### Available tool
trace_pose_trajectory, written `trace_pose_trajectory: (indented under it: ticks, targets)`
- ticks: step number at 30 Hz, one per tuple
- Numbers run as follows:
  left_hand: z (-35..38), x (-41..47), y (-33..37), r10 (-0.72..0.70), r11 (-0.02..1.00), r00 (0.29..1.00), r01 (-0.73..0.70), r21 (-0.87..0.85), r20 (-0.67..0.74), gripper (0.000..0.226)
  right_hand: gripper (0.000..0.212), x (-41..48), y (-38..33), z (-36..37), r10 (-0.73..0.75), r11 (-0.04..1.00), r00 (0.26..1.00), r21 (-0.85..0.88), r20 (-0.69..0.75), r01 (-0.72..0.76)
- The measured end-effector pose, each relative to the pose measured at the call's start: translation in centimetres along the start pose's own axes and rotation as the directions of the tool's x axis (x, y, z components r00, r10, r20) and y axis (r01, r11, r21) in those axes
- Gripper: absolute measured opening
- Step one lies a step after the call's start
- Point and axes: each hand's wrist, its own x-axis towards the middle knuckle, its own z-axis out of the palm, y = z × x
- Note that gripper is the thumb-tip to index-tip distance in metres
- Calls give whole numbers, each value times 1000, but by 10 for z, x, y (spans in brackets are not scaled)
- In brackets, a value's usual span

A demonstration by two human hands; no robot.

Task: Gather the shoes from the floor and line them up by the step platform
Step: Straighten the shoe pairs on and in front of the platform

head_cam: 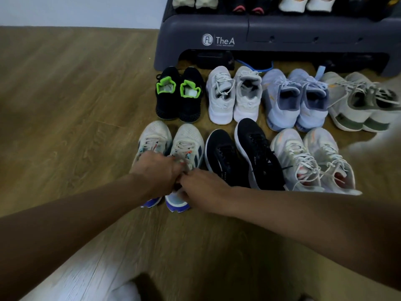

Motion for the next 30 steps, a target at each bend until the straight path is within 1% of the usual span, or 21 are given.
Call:
trace_pose_trajectory:
  ticks: [2,3,5,7,8,10,11,13,14,16,18,20,23,26,30]
  targets:
    - [-18,12,21,50,998,998,-51,-22,-34,29,20,-19,14,-13,40,998,999,-56,12,-39]
    - [-23,18,34,71,995,995,-75,-62,-63,29,20,-30,23,-19,66,991,998,-117,20,-63]
    - [-26,28,63,61,972,990,-87,-219,-123,33,26,-56,42,-27,136,960,990,-253,36,-123]
    - [-26,38,89,18,901,992,-69,-428,-121,37,35,-81,59,-30,228,923,973,-323,23,-208]
    - [-24,44,101,20,859,994,-73,-507,-110,39,37,-92,66,-31,277,905,961,-338,2,-260]
    - [-20,54,123,88,818,991,-128,-561,-99,41,37,-109,79,-32,370,860,928,-365,-33,-356]
    - [-17,58,133,144,818,987,-163,-551,-77,42,37,-115,85,-32,406,838,914,-388,-29,-384]
    - [-10,64,148,264,858,964,-224,-462,22,46,38,-122,98,-29,467,808,884,-415,23,-417]
    - [-7,66,152,302,880,951,-252,-402,66,45,39,-124,103,-26,495,808,867,-400,61,-433]
    - [-4,71,151,341,898,936,-298,-323,85,35,42,-127,112,-21,525,819,842,-341,123,-462]
    - [-3,77,145,381,898,922,-351,-265,72,27,40,-126,117,-17,508,836,854,-302,111,-458]
    - [-3,80,140,413,897,908,-391,-207,74,27,32,-125,118,-12,452,870,889,-259,76,-420]
    - [1,78,133,430,897,900,-418,-143,66,27,19,-127,108,6,364,926,930,-127,55,-355]
    - [6,74,127,432,898,901,-426,-106,39,21,19,-130,97,24,330,944,940,-51,84,-327]
    - [7,72,131,454,889,889,-448,-97,55,22,14,-131,99,25,323,946,946,-30,27,-323]
